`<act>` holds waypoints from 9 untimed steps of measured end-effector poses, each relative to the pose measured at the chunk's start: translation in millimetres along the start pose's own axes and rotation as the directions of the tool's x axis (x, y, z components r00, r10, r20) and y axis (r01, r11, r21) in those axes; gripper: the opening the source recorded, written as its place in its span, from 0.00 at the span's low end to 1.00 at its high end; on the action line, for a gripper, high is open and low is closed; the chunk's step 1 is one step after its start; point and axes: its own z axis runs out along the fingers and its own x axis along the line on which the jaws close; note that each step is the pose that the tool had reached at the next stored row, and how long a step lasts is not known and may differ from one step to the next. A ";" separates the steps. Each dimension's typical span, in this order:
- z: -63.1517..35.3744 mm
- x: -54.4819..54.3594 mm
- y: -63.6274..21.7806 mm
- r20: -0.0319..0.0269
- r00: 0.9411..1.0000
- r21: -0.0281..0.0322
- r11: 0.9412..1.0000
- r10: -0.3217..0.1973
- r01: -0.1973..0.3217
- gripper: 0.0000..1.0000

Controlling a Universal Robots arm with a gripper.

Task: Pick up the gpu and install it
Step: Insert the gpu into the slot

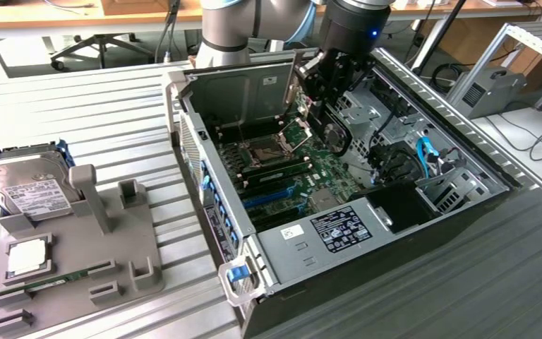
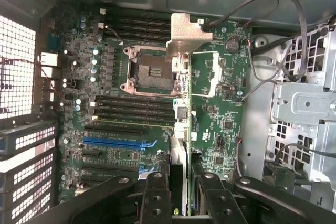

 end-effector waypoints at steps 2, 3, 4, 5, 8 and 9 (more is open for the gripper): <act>0.0 0.0 0.0 0.000 1.000 0.000 1.000 -0.005 0.005 0.26; 0.0 0.0 0.0 0.000 1.000 0.000 1.000 -0.007 0.007 0.26; 0.0 0.0 0.0 0.000 1.000 0.000 1.000 -0.009 0.009 0.26; 0.1 0.0 0.0 0.000 1.000 0.000 1.000 -0.011 0.011 0.26; 0.1 0.0 0.0 0.000 1.000 0.000 1.000 -0.017 0.017 0.26; 0.1 0.0 0.0 0.000 1.000 0.000 1.000 -0.019 0.019 0.26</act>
